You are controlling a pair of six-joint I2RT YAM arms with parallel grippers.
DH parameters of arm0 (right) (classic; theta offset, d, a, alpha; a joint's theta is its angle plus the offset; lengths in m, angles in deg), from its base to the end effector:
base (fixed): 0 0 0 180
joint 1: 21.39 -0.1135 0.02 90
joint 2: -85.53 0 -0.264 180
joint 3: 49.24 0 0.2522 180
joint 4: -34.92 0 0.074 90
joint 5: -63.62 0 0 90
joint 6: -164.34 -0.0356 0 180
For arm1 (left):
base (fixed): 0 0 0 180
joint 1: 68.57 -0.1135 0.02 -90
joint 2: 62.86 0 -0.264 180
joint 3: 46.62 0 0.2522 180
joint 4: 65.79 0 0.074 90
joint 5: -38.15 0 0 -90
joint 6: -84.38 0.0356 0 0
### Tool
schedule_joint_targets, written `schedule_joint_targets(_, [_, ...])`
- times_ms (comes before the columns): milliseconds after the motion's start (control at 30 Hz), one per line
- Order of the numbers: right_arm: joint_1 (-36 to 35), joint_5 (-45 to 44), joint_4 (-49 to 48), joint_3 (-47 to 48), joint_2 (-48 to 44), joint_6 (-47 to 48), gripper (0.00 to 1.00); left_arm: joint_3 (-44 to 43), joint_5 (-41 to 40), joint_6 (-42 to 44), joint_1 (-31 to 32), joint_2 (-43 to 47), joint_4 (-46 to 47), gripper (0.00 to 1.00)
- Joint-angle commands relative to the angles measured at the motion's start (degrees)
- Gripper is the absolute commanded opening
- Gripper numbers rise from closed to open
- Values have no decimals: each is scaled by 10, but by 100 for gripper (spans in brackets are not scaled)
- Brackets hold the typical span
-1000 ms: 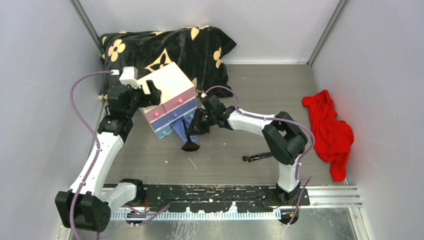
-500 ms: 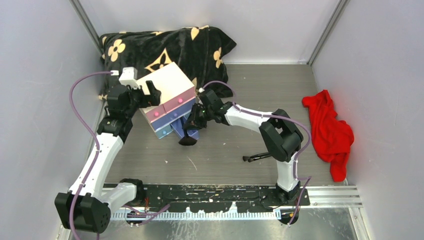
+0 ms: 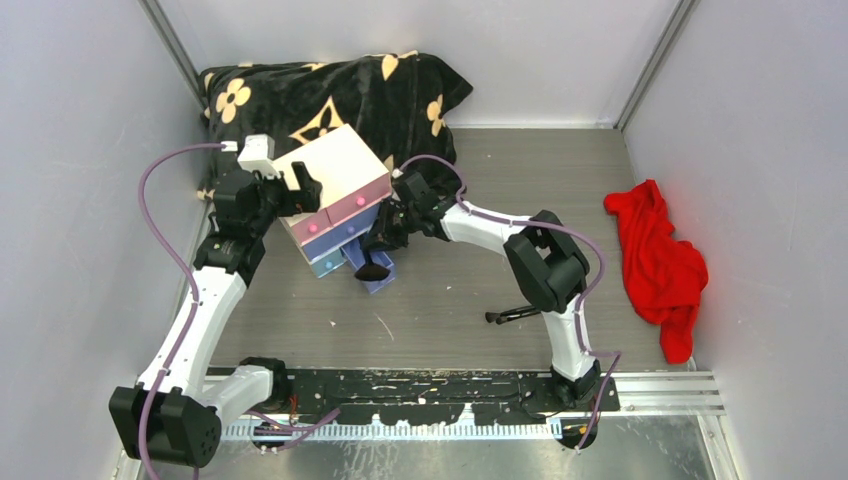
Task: Organize the makeup
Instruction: Place the makeup brush in the drawer.
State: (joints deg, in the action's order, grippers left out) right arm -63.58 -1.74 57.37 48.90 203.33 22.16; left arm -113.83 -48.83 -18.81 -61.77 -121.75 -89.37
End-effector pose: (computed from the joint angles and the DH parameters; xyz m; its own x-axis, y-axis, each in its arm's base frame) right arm 0.3305 0.3196 0.1909 -0.9679 0.0918 -0.2341 -0.1224 0.6413 0.7574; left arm 0.2369 -0.0301 0.3472 -0.2929 -0.1945 -0.9361 0.1046 0.9667 -0.2336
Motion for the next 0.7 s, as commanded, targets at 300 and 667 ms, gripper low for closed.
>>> schedule_joint_targets(300, [4, 19, -6, 10, -30, 85, 48, 7, -5, -6, 3, -1, -35, 100])
schedule_joint_targets(667, [-3, -22, 37, -22, -129, 139, 49, 7, -7, -4, 3, 0, -39, 100])
